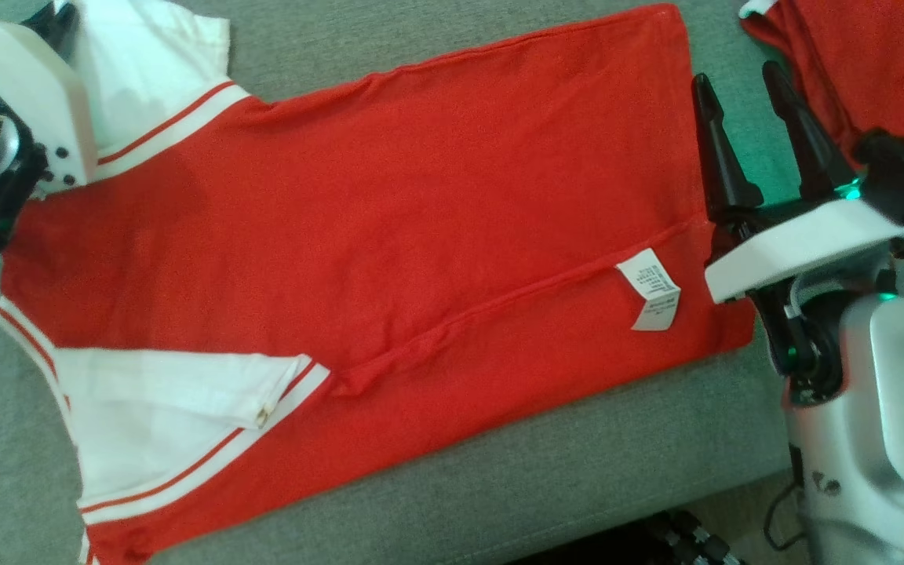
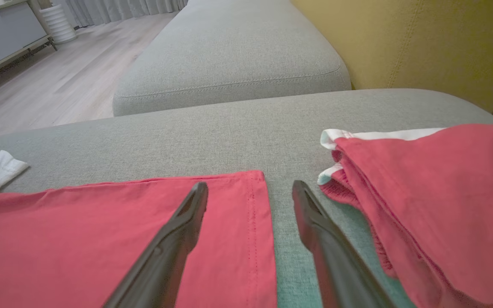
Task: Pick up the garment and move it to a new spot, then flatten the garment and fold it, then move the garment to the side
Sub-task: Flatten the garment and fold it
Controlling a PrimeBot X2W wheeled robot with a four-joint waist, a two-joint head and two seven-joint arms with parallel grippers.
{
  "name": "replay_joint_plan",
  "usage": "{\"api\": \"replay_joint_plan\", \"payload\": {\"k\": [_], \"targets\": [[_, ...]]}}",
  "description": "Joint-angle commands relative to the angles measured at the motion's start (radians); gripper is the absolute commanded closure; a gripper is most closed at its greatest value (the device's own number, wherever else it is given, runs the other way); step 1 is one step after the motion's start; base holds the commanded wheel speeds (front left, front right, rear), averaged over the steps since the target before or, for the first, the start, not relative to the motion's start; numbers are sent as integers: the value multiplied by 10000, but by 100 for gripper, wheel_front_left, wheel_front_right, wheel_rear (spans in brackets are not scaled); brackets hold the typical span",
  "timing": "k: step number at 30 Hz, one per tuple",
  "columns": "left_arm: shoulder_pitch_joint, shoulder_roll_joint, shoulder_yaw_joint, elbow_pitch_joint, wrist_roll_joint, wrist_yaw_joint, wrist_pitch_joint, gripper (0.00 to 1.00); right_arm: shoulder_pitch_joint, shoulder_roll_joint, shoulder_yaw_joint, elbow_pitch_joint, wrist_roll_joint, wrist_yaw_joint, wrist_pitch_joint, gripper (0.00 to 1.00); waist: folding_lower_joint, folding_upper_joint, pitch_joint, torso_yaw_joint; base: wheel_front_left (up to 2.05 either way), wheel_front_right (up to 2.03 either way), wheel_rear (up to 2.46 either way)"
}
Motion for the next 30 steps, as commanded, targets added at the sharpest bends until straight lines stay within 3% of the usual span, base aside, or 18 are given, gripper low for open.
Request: {"api": "replay_joint_plan", "payload": {"k": [1,12,17,23,24,26,30], "targets": [[-135,356,317,-215,7,-52,-61,100,-258,-54,147,-228,-123,-7,88,0,0,0,-42,94,0,0,0],[-313,-196,425,-992,75,-39,-1683,100,-1891,-206,-331,1275,-1257,-7,1587,0,0,0,-397,859,0,0,0],[-117,-437,297,-1700,38,-129,-2147,100,-2503,-622,-583,2416,-1296,-7,2578,0,0,0,-452,1321,0,0,0],[151,-714,48,-2429,5,-133,-2347,100,-3018,-895,-715,3434,-1007,-7,3006,0,0,0,-407,1716,0,0,0],[192,-741,18,-2504,2,-120,-2356,100,-3075,-931,-690,3565,-974,-7,3083,24,0,0,-411,1748,0,0,0],[262,-776,-33,-2593,-10,-110,-2376,100,-3167,-961,-646,3819,-825,-7,3263,60,0,0,-441,1802,0,0,0],[397,-790,-80,-2608,-68,-116,-2431,100,-3321,-1044,-553,4146,-701,-7,3275,96,0,0,-590,1839,0,0,0]]}}
